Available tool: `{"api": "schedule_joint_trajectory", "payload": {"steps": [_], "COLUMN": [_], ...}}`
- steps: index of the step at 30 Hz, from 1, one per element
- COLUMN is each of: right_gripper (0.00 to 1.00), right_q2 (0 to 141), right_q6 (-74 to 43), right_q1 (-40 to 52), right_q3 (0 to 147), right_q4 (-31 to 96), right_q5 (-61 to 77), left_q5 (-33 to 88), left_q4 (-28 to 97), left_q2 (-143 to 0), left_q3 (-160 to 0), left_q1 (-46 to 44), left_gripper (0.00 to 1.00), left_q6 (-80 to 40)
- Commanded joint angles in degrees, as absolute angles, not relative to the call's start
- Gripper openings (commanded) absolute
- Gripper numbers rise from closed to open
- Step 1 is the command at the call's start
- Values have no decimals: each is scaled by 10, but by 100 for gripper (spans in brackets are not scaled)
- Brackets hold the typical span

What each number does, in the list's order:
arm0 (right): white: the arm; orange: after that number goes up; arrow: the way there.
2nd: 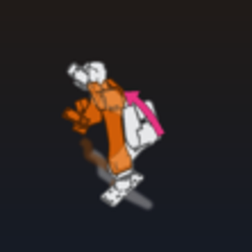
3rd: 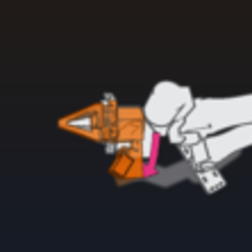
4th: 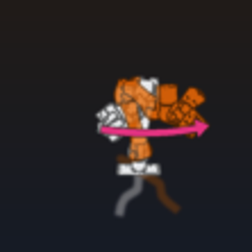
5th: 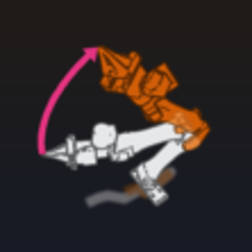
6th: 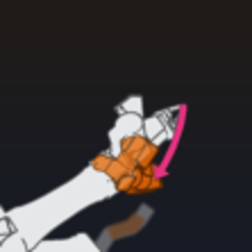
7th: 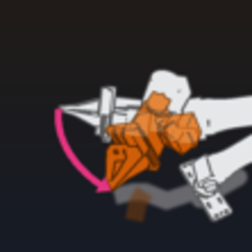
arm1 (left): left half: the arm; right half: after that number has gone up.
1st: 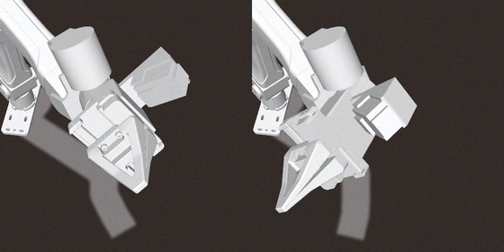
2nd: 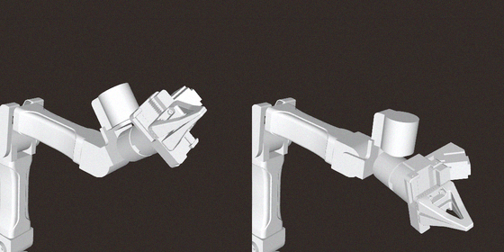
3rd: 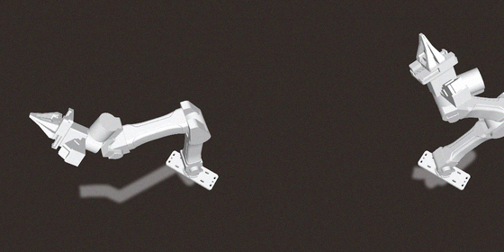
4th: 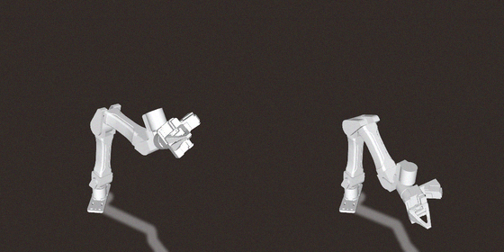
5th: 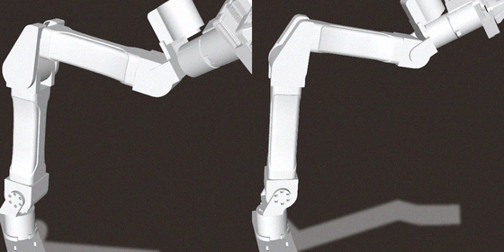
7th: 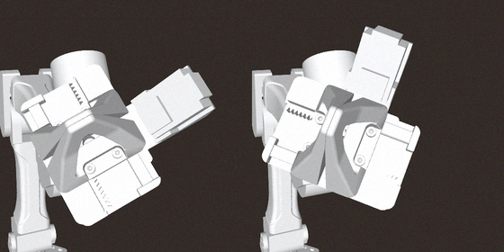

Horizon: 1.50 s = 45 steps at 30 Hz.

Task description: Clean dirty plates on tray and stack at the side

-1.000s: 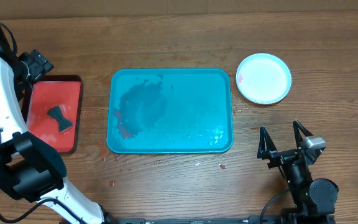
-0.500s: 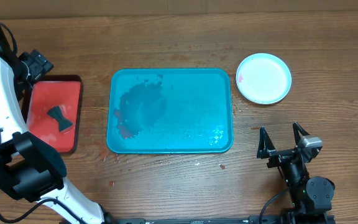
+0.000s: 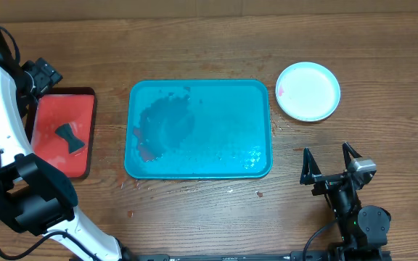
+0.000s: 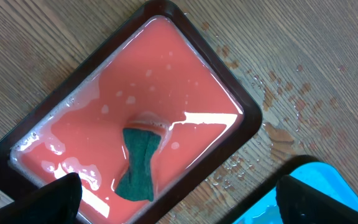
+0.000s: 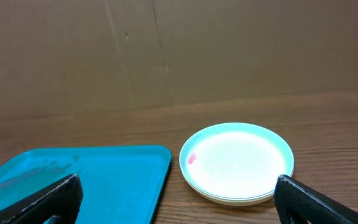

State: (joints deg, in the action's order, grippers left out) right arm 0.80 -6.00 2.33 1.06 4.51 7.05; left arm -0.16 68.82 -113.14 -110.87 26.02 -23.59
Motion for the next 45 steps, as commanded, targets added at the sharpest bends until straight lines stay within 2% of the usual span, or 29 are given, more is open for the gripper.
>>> {"api": "schedule_joint_trajectory", "payload": {"steps": [1, 21, 26, 34, 38, 41, 45], "right_gripper": [100, 100, 100, 100, 100, 100, 100], "right_q2": [2, 2, 2, 2, 2, 2, 2], "right_q6": [-58, -58, -57, -58, -58, -58, -57], "right_q1": [22, 22, 22, 22, 22, 22, 22], "right_q3": [5, 5, 5, 5, 5, 5, 5], "right_q4": [42, 42, 42, 42, 42, 42, 42], "right_q5": [65, 65, 65, 65, 65, 65, 65], "left_q5": [0, 0, 1, -54, -55, -55, -52], "left_q4": [688, 690, 705, 691, 628, 548, 538], "left_q2": [-1125, -1126, -1087, -950, -829, -685, -571], "left_q3": [-1115, -1115, -1115, -1039, -909, -745, -640], "left_q1": [262, 262, 258, 206, 155, 86, 41], "left_gripper": [100, 100, 100, 100, 100, 100, 100], "left_q6": [-233, -232, -246, -242, -241, -186, -182]}}
